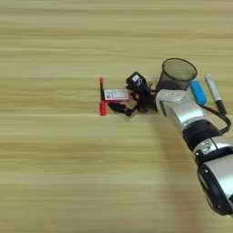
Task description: Move the objects on the table
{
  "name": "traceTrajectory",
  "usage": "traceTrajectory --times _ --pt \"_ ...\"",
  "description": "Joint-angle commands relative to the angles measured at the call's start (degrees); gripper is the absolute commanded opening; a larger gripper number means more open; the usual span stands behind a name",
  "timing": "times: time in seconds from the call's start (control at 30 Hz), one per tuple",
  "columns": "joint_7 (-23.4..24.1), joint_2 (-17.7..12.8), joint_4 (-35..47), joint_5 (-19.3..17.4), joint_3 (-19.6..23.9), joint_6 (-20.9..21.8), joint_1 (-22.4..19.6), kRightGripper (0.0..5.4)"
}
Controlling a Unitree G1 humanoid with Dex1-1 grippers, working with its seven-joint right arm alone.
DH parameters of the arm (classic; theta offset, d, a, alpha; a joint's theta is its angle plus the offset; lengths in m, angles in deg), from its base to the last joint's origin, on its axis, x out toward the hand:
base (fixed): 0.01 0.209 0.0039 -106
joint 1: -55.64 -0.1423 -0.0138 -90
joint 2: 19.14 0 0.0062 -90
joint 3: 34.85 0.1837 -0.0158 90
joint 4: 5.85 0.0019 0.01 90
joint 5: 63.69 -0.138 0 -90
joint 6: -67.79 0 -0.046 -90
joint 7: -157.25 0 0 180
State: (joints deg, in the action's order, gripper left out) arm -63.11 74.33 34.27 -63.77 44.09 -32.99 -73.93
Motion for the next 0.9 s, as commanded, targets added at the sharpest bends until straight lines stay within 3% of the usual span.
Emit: traceTrajectory --times 0.03,0.83,0.9 --pt "0.9 -0.2 -0.5 2.3 -0.9 -1.4 -1.0 5.38" --pt "0.5 0.0 -0.3 2.0 -0.8 -1.4 -0.6 5.38" --pt "0.5 0.0 -0.3 2.0 -0.8 -1.4 -0.5 5.17"
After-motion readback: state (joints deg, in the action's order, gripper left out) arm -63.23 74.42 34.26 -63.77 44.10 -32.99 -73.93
